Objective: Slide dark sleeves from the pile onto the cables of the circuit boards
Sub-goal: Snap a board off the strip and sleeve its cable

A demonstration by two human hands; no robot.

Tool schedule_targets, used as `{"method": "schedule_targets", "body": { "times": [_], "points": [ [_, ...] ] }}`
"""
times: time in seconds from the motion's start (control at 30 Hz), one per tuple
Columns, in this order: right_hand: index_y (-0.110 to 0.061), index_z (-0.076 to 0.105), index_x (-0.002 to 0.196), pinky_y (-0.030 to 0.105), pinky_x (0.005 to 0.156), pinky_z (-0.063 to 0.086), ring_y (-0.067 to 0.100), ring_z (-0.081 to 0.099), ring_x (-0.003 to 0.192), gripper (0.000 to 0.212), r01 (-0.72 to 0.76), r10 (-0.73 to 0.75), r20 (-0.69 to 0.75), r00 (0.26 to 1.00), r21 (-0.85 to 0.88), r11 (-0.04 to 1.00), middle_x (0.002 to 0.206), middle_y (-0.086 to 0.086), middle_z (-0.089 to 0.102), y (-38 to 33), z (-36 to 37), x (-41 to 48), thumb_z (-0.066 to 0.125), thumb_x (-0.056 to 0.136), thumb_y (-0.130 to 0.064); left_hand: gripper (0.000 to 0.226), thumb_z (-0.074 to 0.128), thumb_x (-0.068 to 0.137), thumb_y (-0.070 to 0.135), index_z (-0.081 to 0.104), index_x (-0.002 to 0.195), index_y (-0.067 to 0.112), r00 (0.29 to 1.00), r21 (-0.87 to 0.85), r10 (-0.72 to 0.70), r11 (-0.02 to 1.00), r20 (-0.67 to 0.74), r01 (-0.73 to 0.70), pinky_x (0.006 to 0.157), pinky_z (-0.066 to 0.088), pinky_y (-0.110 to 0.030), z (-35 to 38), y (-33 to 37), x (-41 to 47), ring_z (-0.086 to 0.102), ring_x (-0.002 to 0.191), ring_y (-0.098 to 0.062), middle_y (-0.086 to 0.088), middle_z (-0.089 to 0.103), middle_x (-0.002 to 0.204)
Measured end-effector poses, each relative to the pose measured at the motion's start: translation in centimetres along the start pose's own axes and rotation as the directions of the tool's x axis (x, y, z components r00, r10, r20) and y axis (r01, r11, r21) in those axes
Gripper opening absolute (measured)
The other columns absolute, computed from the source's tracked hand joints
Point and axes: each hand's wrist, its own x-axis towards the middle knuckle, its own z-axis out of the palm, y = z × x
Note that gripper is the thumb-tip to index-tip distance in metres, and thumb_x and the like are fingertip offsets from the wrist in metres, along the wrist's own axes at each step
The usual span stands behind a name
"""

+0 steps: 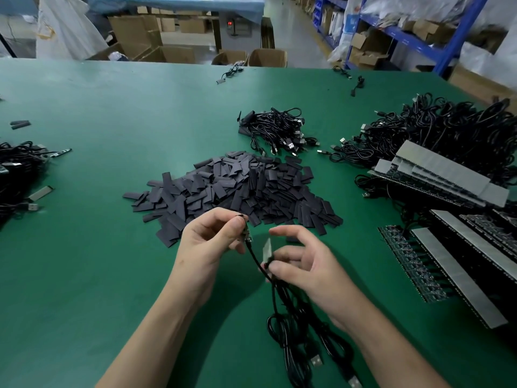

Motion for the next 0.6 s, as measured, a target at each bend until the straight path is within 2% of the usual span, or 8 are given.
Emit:
{"method": "schedule_targets", "body": {
  "times": [0.07, 0.17, 0.27, 0.33, 0.47, 0.6],
  "points": [
    [-0.025, 0.061, 0.128, 0.026, 0.079, 0.056, 0.023, 0.073, 0.082, 0.047, 0.001, -0.001, 0.002, 1.0, 0.16, 0.987, 0.094, 0.009, 0.076, -0.3, -0.3, -0.1, 0.075, 0.084, -0.014, 0.013, 0.078, 0.075, 0.038, 0.076, 0.076, 0.025, 1.0, -0.019, -0.012, 1.0, -0.019, 0.012, 0.061, 0.054, -0.022, -0.1, 0.0, 0.1, 0.057, 0.059, -0.009, 0.004, 0.063, 0.068],
    [-0.028, 0.068, 0.126, 0.027, 0.076, 0.057, 0.019, 0.07, 0.08, 0.049, 0.011, -0.009, -0.007, 1.0, 0.34, 0.94, 0.091, 0.009, 0.073, -0.8, -1.1, -0.3, 0.076, 0.078, -0.021, 0.031, 0.092, 0.066, 0.048, 0.076, 0.075, 0.024, 0.999, -0.11, -0.052, 0.993, -0.016, 0.05, 0.061, 0.056, -0.023, -0.2, -0.2, 0.3, 0.056, 0.06, -0.008, 0.005, 0.06, 0.067],
    [-0.021, 0.068, 0.132, 0.028, 0.083, 0.058, 0.018, 0.067, 0.088, 0.054, 0.052, -0.052, -0.014, 0.999, 0.495, 0.868, 0.091, 0.007, 0.07, -1.0, -2.2, -0.3, 0.075, 0.079, -0.018, 0.044, 0.098, 0.052, 0.055, 0.077, 0.075, 0.023, 0.996, -0.213, -0.088, 0.973, 0.003, 0.087, 0.059, 0.055, -0.021, -0.2, -0.2, 0.5, 0.057, 0.059, -0.004, 0.006, 0.062, 0.068],
    [-0.019, 0.07, 0.13, 0.028, 0.084, 0.058, 0.018, 0.066, 0.091, 0.054, 0.069, -0.065, -0.027, 0.998, 0.552, 0.831, 0.092, 0.005, 0.069, -1.1, -2.6, -0.3, 0.078, 0.077, -0.016, 0.048, 0.1, 0.046, 0.055, 0.077, 0.074, 0.022, 0.994, -0.278, -0.111, 0.955, -0.011, 0.103, 0.057, 0.054, -0.019, -0.1, 0.0, 0.5, 0.059, 0.059, -0.003, 0.005, 0.065, 0.07],
    [-0.022, 0.077, 0.117, 0.025, 0.072, 0.059, 0.012, 0.069, 0.083, 0.056, 0.066, -0.055, -0.037, 0.998, 0.62, 0.782, 0.09, -0.001, 0.069, -1.2, -3.1, -0.2, 0.096, 0.065, -0.027, 0.051, 0.104, 0.036, 0.049, 0.078, 0.071, 0.022, 0.985, -0.45, -0.171, 0.881, -0.018, 0.145, 0.053, 0.053, -0.015, -0.4, 0.4, 0.6, 0.063, 0.059, -0.003, 0.005, 0.068, 0.073],
    [-0.021, 0.081, 0.108, 0.027, 0.074, 0.062, 0.012, 0.07, 0.076, 0.04, 0.103, -0.034, -0.114, 0.993, 0.677, 0.729, 0.088, 0.001, 0.07, -1.0, -3.1, -0.1, 0.086, 0.068, -0.021, 0.051, 0.105, 0.034, 0.045, 0.077, 0.07, 0.023, 0.983, -0.549, -0.183, 0.821, 0.01, 0.158, 0.052, 0.051, -0.013, -0.6, 0.7, 0.6, 0.063, 0.058, -0.002, 0.006, 0.067, 0.072]
  ]
}}
